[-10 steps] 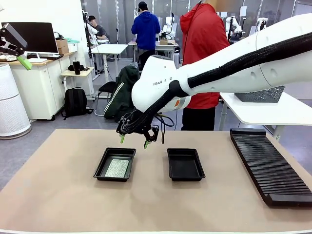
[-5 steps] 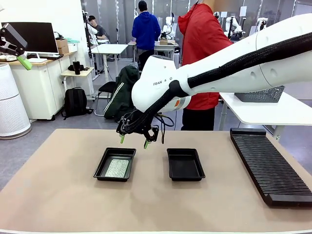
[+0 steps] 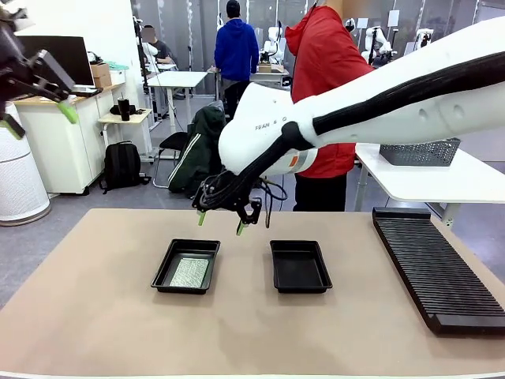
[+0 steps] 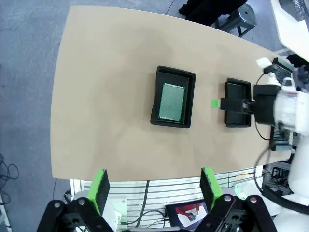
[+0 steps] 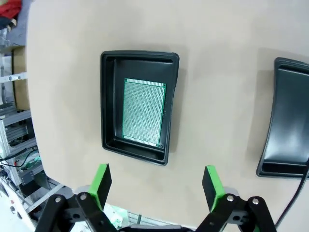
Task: Inspect and transfer BCBs to ESD trays.
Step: Pick up the ESD tray and place it on the left side of the table.
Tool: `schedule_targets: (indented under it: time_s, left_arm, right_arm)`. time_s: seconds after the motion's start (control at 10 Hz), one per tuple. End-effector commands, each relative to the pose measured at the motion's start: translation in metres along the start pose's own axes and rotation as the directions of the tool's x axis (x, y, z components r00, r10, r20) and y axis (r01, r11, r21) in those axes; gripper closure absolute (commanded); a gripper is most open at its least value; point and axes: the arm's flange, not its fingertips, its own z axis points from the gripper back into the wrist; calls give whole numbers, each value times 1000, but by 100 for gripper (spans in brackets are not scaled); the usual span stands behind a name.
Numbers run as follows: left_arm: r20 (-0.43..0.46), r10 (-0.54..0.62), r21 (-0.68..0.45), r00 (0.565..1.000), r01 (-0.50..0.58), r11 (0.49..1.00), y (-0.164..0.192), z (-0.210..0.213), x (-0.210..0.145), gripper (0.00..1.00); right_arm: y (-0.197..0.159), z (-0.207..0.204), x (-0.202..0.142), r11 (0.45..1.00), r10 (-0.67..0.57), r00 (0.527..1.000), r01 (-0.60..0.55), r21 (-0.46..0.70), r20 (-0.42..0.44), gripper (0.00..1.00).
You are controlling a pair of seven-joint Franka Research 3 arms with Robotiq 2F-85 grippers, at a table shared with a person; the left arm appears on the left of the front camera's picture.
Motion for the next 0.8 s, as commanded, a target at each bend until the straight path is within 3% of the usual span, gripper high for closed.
schedule_targets:
  time_s: [0.0, 0.4, 0.7]
  left_arm:
    - [-10, -9, 64, 1000, 10, 998, -23, -39, 5, 0]
    - [-103, -43, 119, 994, 55, 991, -70, -146, 10, 0]
    - [-189, -31, 155, 982, 61, 986, -82, -223, 11, 0]
  right_arm:
    - [-43, 28, -26, 992, 12, 999, -18, 125, 47, 0]
    - [-113, 68, -35, 967, -63, 997, 49, 252, 47, 0]
    - [-163, 75, -35, 942, -124, 990, 99, 321, 59, 0]
